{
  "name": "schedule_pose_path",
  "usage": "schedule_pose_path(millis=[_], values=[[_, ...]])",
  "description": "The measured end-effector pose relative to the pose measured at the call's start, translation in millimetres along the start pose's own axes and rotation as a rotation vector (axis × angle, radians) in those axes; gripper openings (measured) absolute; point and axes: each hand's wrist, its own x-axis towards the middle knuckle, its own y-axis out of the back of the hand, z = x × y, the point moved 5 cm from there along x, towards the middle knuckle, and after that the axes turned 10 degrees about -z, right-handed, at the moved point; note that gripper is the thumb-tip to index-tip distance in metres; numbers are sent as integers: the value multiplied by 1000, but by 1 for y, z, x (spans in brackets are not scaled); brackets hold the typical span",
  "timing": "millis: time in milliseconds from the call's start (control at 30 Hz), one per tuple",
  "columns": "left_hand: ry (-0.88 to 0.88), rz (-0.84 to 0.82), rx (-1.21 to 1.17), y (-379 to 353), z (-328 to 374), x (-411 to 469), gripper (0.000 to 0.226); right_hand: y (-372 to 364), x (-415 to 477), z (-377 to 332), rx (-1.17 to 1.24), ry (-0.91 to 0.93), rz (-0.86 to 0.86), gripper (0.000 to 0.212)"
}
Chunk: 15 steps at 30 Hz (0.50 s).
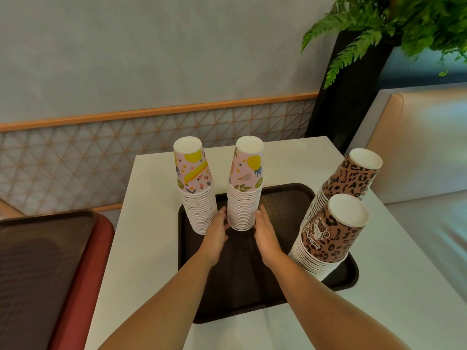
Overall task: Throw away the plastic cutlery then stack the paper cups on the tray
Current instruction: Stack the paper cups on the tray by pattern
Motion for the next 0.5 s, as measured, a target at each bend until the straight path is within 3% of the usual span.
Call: schedule_pose_path(millis=[233, 500], values=[[9, 74, 64, 4, -18, -12, 42, 2, -37, 11, -193, -170, -31, 49], [35, 69, 100, -13, -34, -35, 37, 13, -98, 26, -474, -282, -311, 33]])
